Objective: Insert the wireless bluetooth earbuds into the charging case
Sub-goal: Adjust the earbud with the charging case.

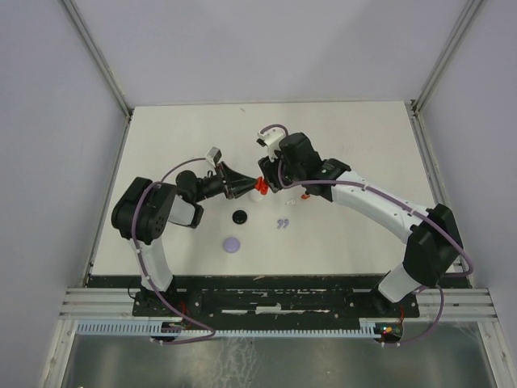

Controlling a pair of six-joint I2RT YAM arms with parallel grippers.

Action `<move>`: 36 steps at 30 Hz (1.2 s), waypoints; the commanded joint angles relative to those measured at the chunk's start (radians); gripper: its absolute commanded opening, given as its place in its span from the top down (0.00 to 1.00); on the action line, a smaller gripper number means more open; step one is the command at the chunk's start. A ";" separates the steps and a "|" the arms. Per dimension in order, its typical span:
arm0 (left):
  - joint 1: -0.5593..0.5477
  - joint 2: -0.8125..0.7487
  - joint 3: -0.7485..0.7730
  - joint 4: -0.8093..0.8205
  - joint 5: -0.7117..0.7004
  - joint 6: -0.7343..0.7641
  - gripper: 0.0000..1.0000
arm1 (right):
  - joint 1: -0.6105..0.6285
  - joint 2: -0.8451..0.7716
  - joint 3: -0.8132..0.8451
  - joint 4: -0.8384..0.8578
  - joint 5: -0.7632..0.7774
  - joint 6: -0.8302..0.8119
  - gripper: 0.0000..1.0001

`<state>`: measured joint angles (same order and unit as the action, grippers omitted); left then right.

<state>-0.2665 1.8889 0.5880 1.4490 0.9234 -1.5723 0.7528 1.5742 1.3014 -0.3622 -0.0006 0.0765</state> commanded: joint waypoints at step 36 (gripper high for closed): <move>-0.022 0.028 0.049 0.112 0.014 -0.058 0.97 | 0.019 0.046 0.074 -0.009 -0.038 -0.035 0.62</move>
<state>-0.2832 1.9125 0.6090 1.4704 0.9257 -1.6115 0.7650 1.6176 1.3258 -0.3832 -0.0265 0.0536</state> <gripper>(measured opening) 0.294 0.389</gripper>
